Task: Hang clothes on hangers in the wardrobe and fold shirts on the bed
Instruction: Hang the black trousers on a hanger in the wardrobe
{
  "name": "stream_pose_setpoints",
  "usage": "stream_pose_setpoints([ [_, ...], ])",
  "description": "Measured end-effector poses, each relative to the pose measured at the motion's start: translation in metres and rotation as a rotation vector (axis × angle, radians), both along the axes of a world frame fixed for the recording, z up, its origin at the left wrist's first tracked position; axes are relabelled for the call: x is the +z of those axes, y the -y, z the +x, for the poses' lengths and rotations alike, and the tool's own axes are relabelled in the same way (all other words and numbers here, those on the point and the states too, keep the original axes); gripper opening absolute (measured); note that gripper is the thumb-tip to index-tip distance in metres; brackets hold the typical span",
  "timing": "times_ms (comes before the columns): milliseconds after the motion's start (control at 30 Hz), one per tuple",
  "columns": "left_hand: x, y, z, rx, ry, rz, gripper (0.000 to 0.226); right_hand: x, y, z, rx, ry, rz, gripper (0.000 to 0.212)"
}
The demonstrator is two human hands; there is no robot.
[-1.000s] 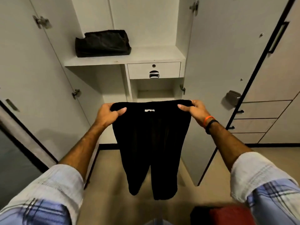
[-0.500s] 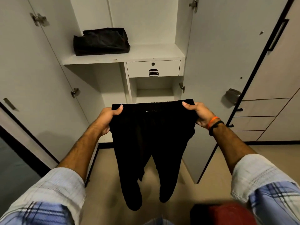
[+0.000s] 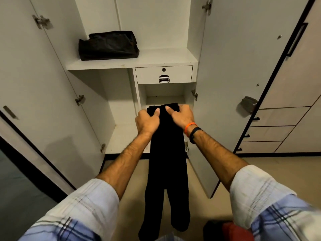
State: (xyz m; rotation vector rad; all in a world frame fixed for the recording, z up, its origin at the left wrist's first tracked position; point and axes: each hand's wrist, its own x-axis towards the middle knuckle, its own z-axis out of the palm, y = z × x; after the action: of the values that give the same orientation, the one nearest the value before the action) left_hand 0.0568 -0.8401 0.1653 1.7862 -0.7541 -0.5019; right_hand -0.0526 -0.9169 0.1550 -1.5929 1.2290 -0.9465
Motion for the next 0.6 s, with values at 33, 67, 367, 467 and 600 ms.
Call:
stream_pose_setpoints([
  [33,0.003,0.001,-0.007,-0.002,0.004,-0.009,0.03,0.002,-0.003,0.004,0.008,0.004,-0.036,0.029],
  [67,0.006,0.002,-0.014,-0.009,-0.001,-0.026,0.029,0.006,-0.007,0.006,0.018,-0.003,-0.061,0.032],
  [367,0.024,-0.003,-0.026,-0.277,-0.451,-0.15,0.082,0.02,-0.01,-0.002,0.287,0.012,0.011,0.02],
  [467,0.029,-0.001,-0.029,-0.361,-0.504,-0.174,0.071,0.016,-0.013,-0.002,0.233,-0.019,-0.067,0.031],
  [600,0.03,-0.004,-0.032,-0.42,-0.431,-0.085,0.06,0.017,-0.019,-0.003,0.067,0.0,-0.169,0.013],
])
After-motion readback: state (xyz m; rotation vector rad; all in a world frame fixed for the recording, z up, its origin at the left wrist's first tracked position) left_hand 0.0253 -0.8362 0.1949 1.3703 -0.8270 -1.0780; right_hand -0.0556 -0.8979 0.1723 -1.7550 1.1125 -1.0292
